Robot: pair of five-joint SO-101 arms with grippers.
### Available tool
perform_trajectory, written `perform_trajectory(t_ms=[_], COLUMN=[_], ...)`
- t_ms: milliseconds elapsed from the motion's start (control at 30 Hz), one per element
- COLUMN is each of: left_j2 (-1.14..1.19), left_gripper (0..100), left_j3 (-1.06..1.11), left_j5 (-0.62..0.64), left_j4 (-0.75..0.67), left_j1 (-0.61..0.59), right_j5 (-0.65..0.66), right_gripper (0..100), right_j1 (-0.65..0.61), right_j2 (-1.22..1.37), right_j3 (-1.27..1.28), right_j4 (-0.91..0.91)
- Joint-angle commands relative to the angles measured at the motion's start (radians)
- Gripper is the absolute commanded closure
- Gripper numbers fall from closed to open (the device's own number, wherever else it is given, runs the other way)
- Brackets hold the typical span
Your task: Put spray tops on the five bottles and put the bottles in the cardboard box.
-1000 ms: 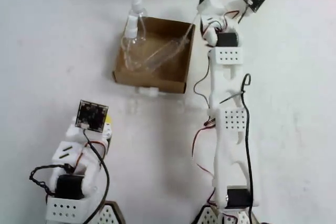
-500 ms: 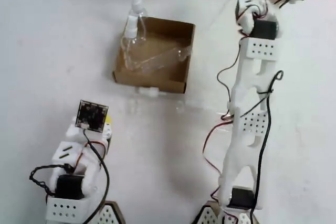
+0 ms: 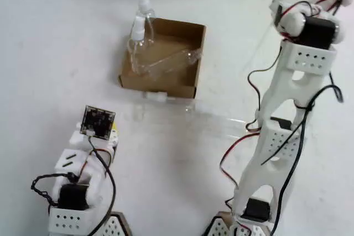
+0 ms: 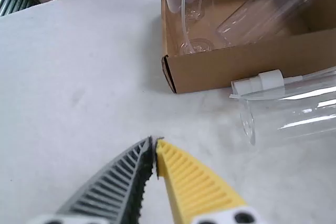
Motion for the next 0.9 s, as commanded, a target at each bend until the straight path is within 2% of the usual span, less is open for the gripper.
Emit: perform_trajectory(t_ms=[0,233,400,633,867], left_j2=[-0.008,-0.008,-0.008,-0.008,-0.008], left_gripper=[97,97,97,97,97], left_j3=[-0.003,-0.003,-0.003,-0.003,-0.003], left_j5=[-0.069,-0.075,-0.075,-0.072,-0.077], left_j4=[-0.009,0.012,0.012,0.006,0.008], left_j1=[-0.005,-0.002,-0.002,-0.002,0.010], right_j5=[0.034,0.046,0.161,0.173,0.365], right_gripper=[98.4,98.4,98.4,98.4,98.4], right_j1=[0.113,0.269,0.309,0.344,0.337], right_j2=[-0.079,-0.082,-0.082,-0.084,-0.180], right_j3=[-0.014,0.089,0.226,0.445,0.746], right_j4=[0.047,0.047,0.047,0.047,0.047])
